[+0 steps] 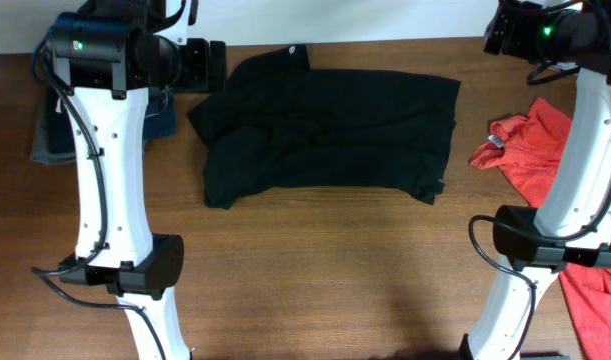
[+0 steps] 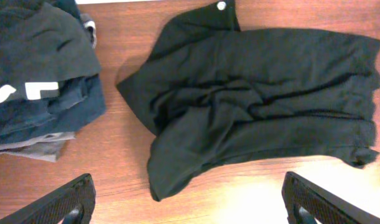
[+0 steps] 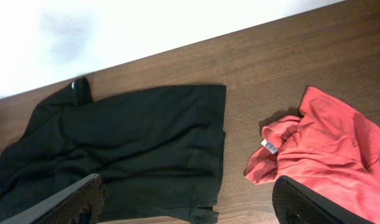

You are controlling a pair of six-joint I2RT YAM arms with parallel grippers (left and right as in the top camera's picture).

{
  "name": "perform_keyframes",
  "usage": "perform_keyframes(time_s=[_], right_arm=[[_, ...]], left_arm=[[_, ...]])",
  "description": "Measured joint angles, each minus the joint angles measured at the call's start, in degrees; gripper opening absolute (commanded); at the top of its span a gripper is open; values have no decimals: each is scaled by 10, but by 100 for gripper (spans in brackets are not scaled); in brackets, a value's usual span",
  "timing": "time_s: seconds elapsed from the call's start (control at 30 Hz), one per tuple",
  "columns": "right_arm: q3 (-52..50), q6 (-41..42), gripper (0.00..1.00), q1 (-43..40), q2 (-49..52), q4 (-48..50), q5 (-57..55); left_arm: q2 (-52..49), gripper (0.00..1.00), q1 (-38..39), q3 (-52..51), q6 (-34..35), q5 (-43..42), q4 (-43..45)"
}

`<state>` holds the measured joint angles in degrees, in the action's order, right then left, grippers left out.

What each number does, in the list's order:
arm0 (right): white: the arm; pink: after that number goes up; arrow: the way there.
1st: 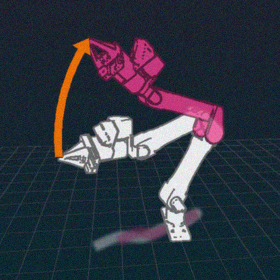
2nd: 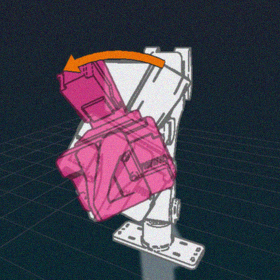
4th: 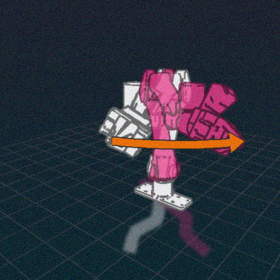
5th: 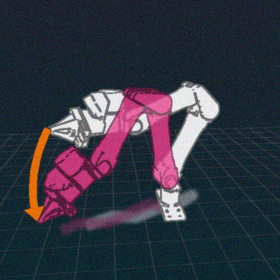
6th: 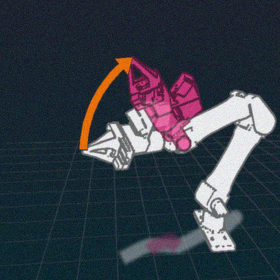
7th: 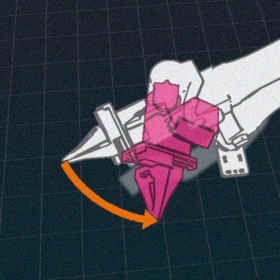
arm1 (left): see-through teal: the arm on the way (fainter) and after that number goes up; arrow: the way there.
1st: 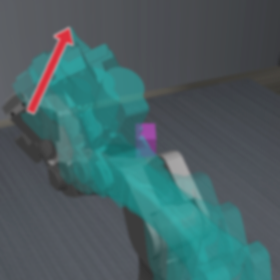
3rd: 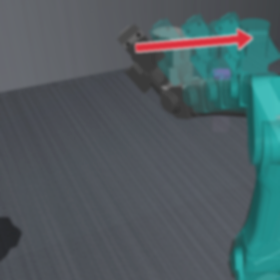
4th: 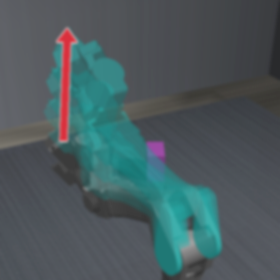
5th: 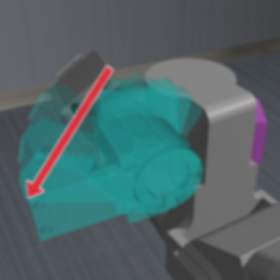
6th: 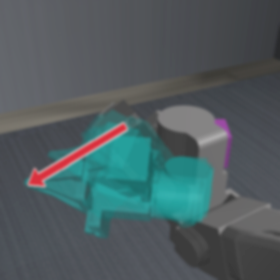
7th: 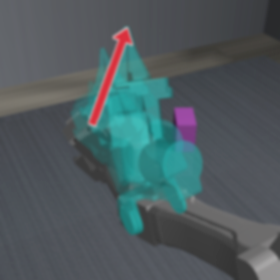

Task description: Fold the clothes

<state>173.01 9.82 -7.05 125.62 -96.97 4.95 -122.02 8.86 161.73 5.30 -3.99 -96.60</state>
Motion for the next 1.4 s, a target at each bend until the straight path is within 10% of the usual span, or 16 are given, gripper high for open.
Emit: perform_keyframes(time_s=[0.8,1.4], right_arm=[[-244,-13,93,-4,-8,0,23],[-650,-15,82,-5,-8,124,79]], left_arm=[[2,99,-30,-534,4,-92,172],[2,89,-80,-651,4,-92,296]])
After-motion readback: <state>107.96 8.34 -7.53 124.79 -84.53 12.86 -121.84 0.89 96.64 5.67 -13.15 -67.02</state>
